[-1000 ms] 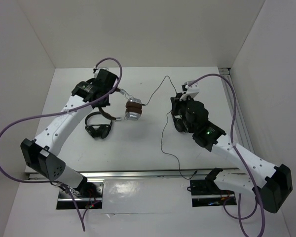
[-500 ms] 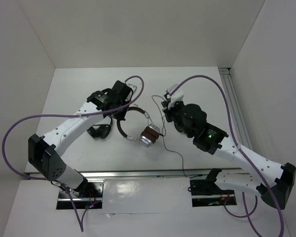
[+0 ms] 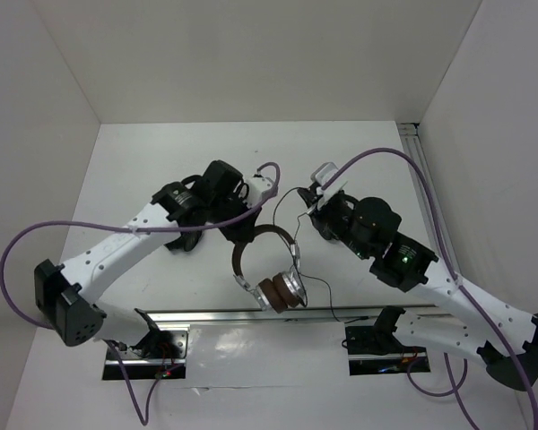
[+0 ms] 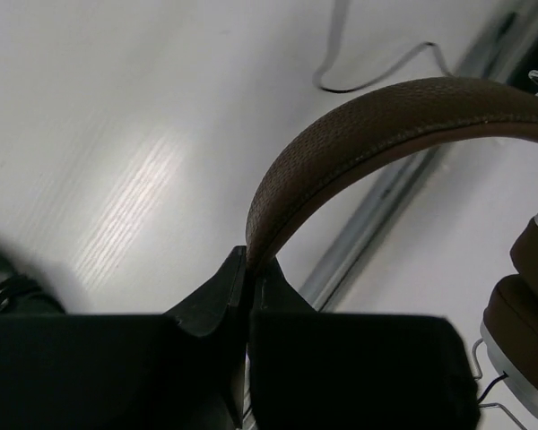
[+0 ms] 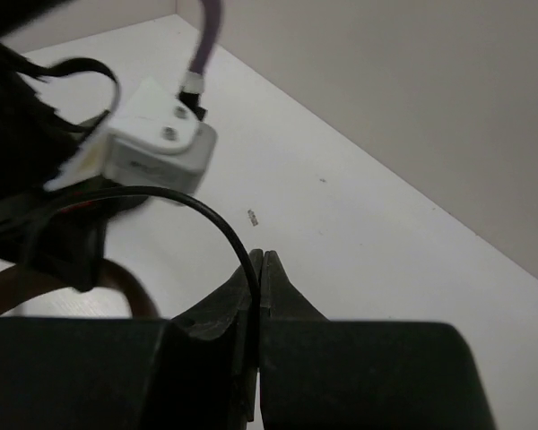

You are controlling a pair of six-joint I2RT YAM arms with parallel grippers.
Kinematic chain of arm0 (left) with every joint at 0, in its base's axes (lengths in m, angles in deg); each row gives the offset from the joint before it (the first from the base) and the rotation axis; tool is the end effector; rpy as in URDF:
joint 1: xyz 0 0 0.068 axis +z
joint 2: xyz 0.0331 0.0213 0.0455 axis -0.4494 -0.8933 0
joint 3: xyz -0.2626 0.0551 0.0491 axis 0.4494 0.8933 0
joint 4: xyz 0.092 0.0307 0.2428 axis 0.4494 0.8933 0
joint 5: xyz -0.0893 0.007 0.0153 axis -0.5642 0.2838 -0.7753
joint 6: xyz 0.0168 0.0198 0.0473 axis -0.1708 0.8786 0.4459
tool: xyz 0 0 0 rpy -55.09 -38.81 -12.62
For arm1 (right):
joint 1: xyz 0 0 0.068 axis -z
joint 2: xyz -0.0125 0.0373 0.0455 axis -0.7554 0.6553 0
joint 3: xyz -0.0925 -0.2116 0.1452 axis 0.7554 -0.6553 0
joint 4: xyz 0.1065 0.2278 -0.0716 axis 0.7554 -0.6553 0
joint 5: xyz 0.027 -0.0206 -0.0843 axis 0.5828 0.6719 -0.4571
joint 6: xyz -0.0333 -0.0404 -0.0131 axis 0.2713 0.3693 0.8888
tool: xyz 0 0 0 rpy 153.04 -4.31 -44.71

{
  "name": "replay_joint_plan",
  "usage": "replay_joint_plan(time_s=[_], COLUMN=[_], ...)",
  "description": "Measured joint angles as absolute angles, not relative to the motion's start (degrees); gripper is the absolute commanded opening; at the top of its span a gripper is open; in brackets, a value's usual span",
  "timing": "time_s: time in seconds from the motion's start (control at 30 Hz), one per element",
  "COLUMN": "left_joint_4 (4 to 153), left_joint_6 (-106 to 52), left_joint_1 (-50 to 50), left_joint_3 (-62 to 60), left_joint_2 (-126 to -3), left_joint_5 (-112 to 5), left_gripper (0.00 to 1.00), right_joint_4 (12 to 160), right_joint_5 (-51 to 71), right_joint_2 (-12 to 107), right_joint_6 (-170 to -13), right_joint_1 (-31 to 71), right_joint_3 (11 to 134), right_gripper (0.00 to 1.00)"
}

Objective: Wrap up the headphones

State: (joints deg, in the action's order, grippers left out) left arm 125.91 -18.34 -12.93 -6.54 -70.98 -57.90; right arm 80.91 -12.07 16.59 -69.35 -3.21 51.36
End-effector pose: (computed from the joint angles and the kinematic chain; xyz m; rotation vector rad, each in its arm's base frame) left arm 0.2268 -0.1981 0.3351 0.8877 2.3357 -0.5944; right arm 0.1281 0.1514 0.3917 -0.7258 1.4312 0.3033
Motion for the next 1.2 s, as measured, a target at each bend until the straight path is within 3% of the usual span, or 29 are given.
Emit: replay_joint_plan(time_s=[0.2, 0.43, 0.63, 0.97, 1.2], left_joint_4=[124.8, 123.6, 120.8, 112.7, 110.7], left_joint_6=[-14.5, -13.8, -14.3, -16.1, -20.5], left_joint_1=[-16.4, -16.8, -17.1, -17.1, -17.2], left_joint_3=[-6.0, -5.7, -4.1, -0.3, 0.4], left_joint_2=[-62.8, -60.7, -59.0, -42.3, -41.9], left_joint_5=[-68.2, -70.3, -65.5, -55.3, -49.0], left_gripper=[0.00, 0.00, 0.00, 0.00, 0.00], right_joint_4=[82.0, 82.0, 82.0, 82.2, 83.8], right_joint_5=[-15.7, -17.8, -17.6, -12.6, -8.1], right_joint_2=[19.1, 25.0, 25.3, 28.8, 29.2], right_joint_6=[-68.4, -68.3, -68.3, -69.3, -71.4], right_joint_1=[-3.2, -3.0, -1.7, 0.1, 0.3], right_joint_3=[50.7, 50.0, 50.0, 50.0, 49.3], right_gripper=[0.00, 0.00, 0.00, 0.00, 0.00])
